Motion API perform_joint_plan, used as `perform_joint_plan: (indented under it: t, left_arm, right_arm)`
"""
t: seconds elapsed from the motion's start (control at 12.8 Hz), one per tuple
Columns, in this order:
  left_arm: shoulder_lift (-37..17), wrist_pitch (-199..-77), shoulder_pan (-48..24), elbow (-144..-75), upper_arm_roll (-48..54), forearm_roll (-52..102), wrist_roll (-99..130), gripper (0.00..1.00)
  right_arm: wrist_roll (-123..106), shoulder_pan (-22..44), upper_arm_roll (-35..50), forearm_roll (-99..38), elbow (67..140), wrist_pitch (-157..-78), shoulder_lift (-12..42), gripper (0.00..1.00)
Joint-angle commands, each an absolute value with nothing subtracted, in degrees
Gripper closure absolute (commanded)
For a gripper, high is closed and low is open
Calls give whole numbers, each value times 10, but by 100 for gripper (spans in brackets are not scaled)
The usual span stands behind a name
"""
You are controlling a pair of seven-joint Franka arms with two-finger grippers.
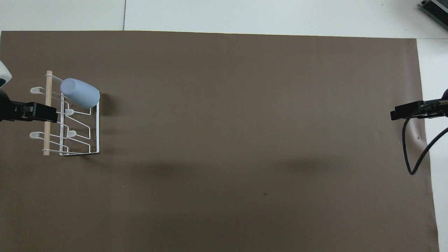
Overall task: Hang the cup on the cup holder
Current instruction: 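Open the left gripper and withdraw it from the hung cup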
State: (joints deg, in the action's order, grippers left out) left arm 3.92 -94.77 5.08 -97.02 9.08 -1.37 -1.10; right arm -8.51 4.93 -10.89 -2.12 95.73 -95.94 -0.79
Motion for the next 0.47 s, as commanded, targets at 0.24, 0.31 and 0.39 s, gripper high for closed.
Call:
perform_joint_plan:
  t: [0.24,0.31,0.39]
  left_arm:
    - [39,-938,54,-969,92,-4,-16,0]
    - [40,-933,54,-969,94,-4,-17,0]
    - [39,-929,49,-965,94,-4,-17,0]
  right_arm:
    - [-88,47,-106,-12,967,-960,-18,0]
    - [-88,47,-106,-12,967,-960,-18,0]
    - [-88,47,-106,-12,967,-960,-18,0]
